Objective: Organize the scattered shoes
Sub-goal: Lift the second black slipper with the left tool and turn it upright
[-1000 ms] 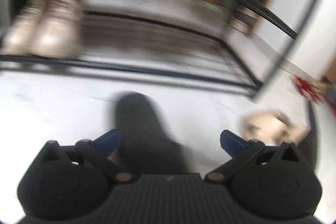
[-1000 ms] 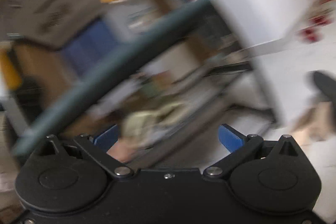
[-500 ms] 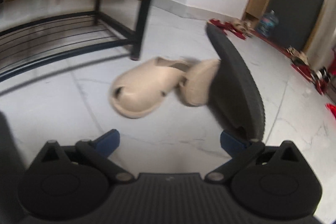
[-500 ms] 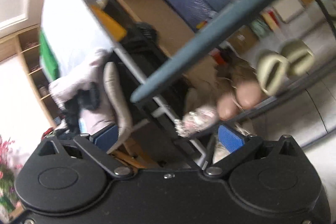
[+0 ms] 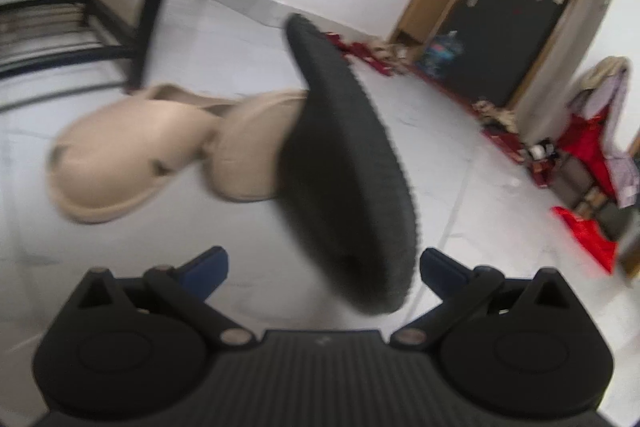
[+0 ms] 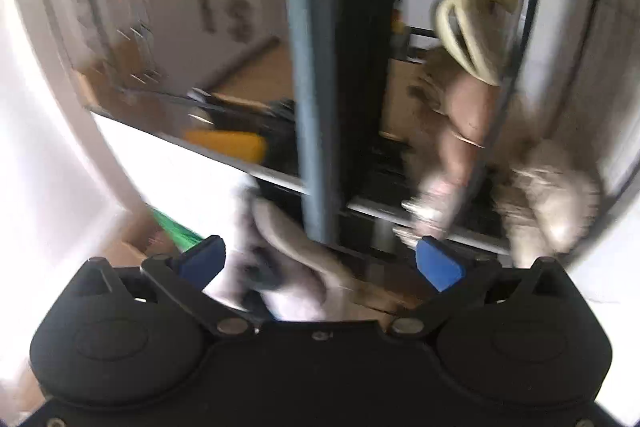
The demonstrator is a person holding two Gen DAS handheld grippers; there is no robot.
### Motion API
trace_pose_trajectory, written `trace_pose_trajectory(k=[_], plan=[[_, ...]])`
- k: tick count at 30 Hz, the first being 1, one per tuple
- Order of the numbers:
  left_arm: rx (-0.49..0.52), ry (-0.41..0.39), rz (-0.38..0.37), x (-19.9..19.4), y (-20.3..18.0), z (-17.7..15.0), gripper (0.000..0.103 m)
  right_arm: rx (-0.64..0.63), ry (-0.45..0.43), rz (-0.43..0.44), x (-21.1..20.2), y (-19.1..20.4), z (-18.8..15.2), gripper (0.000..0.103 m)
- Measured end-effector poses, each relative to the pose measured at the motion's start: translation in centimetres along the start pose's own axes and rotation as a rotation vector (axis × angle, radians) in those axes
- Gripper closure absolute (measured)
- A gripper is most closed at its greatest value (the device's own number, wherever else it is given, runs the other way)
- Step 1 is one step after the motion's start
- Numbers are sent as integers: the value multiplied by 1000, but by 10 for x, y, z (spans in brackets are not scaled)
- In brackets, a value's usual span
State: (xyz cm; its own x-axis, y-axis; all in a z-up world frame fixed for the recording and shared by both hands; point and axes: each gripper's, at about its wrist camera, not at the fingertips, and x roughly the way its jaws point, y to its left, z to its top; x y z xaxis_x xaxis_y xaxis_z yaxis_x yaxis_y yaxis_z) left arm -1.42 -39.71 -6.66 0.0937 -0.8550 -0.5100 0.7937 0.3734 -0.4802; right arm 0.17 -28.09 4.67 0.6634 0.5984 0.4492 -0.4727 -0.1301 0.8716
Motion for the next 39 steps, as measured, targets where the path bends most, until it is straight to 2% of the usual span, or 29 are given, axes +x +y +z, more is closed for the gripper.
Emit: trace_pose_trajectory(k=[1,3,6,11,17,18,19,20,24,25,29,32,33,34,38,39], plan=[[-24,7,-25,7,1,1,1,42,-19,47,-5,-8,4,0],[-57,10,-64,14,3,3,1,77,-33,81,-13,-14,11,0],[-87,17,-95,25,2,5,1,57,-55,56,-19,-15,17,0],[-119,36,-116,43,-3,7,1,91,-23,-6,-18,-27,20,0],[-140,48,-127,56,-5,9,1,50,-33,-9,-18,-23,24,0],[-136,47,-123,54,-4,8,2,48,-47,2,-21,-22,26,0],[-132,45,-118,53,-3,8,16,46,-62,14,-24,-22,27,0],[-129,43,-113,52,-2,8,37,51,-77,26,-28,-22,29,0],[-114,36,-95,46,4,6,40,103,-111,76,-36,-34,30,0],[-110,35,-91,44,5,6,41,128,-100,56,-34,-39,29,0],[-95,28,-73,39,10,4,48,97,-51,-80,-22,-42,23,0],[-88,-8,-66,16,14,3,51,53,29,-293,-6,-44,16,0],[-86,-18,-62,10,14,2,52,44,47,-340,-3,-45,14,0],[-82,-37,-56,0,15,2,53,28,85,-439,6,-46,10,0],[-67,-99,-7,-42,21,0,59,-19,183,-615,27,-48,-3,0],[-76,-107,-2,-49,23,0,59,-25,193,-629,30,-48,-5,0]])
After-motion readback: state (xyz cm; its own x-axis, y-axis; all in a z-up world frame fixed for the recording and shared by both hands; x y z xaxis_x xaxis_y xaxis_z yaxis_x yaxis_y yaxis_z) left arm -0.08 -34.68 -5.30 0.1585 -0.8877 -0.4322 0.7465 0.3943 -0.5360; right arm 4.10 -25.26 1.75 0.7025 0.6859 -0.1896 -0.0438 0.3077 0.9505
